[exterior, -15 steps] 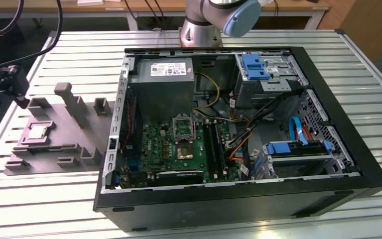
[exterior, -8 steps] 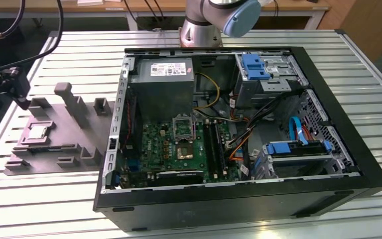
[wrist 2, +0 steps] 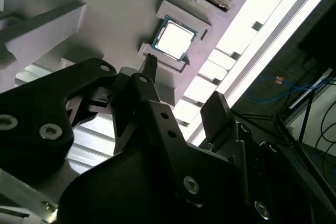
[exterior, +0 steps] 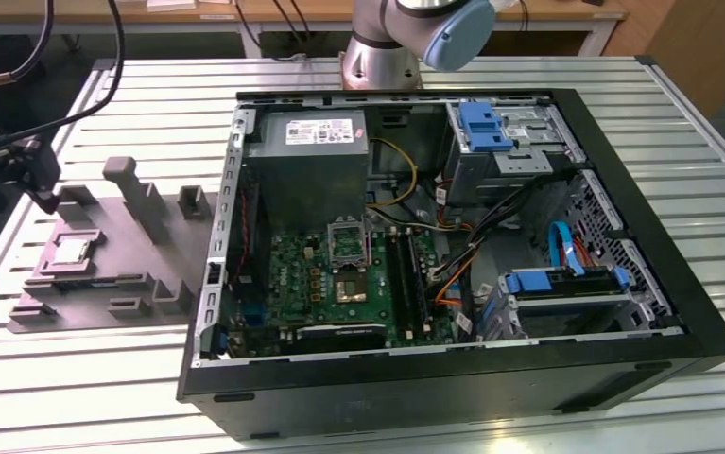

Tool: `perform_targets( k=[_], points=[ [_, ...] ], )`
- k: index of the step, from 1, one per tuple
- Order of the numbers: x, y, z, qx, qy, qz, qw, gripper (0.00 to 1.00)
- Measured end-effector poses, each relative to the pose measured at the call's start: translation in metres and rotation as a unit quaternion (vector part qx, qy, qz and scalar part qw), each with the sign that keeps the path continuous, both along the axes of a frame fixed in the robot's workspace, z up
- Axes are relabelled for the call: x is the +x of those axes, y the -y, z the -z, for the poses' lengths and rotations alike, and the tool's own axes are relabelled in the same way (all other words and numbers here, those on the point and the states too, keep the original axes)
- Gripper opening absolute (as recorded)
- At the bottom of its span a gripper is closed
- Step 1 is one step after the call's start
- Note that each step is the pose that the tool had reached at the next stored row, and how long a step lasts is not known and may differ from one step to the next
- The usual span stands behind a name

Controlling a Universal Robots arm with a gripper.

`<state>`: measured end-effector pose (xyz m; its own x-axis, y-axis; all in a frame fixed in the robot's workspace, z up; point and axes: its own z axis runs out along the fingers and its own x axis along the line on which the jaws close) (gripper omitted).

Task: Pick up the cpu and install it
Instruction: 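Pick up the cpu and move it towards the insertion slot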

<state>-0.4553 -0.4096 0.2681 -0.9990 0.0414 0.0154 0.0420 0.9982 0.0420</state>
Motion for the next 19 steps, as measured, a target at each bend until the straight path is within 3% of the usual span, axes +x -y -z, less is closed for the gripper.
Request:
perform_targets(
  k=[2,19],
  points=[
    [0.0000,0.0001,0.0026,0.0000,-0.0012,0.000,1.0000,0.60],
    [0.0000,0.0010,0.0076,0.0001,-0.0012,0.000,1.0000,0.60]
  ],
)
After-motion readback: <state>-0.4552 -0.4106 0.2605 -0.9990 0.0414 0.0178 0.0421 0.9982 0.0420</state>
